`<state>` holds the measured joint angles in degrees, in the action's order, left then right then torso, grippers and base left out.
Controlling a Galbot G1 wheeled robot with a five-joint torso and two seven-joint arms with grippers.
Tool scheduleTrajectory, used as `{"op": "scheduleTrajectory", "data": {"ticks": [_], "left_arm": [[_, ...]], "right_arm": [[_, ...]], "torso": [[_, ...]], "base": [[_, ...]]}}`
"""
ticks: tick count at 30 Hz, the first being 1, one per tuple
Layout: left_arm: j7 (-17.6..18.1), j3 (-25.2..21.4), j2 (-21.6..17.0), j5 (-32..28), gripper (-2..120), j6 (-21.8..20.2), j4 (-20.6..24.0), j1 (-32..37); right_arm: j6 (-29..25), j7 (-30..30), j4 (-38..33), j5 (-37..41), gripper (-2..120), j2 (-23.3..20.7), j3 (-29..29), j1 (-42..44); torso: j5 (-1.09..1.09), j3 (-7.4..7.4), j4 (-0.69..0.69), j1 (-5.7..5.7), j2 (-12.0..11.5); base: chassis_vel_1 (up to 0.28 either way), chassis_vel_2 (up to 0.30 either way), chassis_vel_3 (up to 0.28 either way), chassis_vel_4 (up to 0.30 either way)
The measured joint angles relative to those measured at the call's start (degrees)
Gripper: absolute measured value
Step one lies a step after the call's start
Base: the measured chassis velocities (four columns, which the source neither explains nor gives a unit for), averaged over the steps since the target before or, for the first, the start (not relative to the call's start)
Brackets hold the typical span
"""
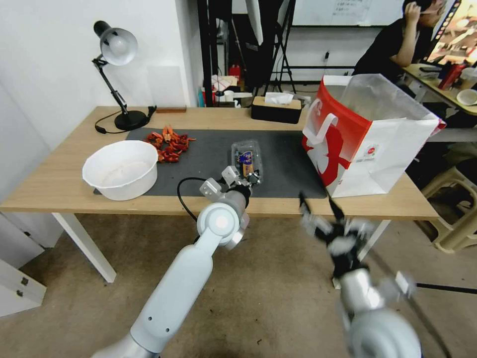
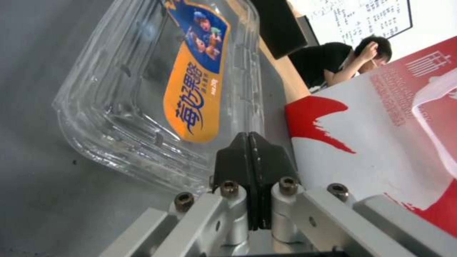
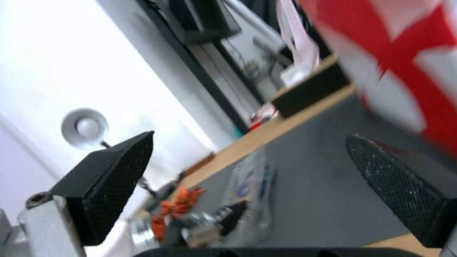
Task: Close the takeout container lid, then place the container into the takeout bag.
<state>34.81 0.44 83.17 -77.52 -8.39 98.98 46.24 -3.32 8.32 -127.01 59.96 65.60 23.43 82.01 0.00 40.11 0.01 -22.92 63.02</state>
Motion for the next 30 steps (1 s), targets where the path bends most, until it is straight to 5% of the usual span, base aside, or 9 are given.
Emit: {"op": "scheduleTrajectory", "data": {"ticks": [10, 26, 30], "left_arm": [[0.05, 0.24, 0.36, 0.12, 0, 0.34, -1.38, -0.8], [-0.15, 0.14, 0.23, 0.1, 0, 1.01, -2.31, -0.93], [-0.29, 0.17, 0.41, 0.13, 0, 1.36, -2.5, -0.85]], "right_arm": [[15.05, 13.65, 12.28, 20.6, 100, -0.32, -5.13, -23.0], [30.31, 21.12, 30.58, 22.45, 100, 2.78, -15.05, -44.52], [40.89, 21.1, 35.33, 25.21, 100, 3.1, -15.71, -48.65]], "torso": [[-0.01, 0.0, 0.0, 0.0, 0.0], [-0.01, 0.0, 0.0, 0.0, 0.0], [0.0, 0.0, -0.02, 0.0, 0.0]], "base": [[0.0, 0.0, 0.0, 0.0], [0.0, 0.0, 0.0, 0.0], [0.0, 0.0, 0.0, 0.0]]}}
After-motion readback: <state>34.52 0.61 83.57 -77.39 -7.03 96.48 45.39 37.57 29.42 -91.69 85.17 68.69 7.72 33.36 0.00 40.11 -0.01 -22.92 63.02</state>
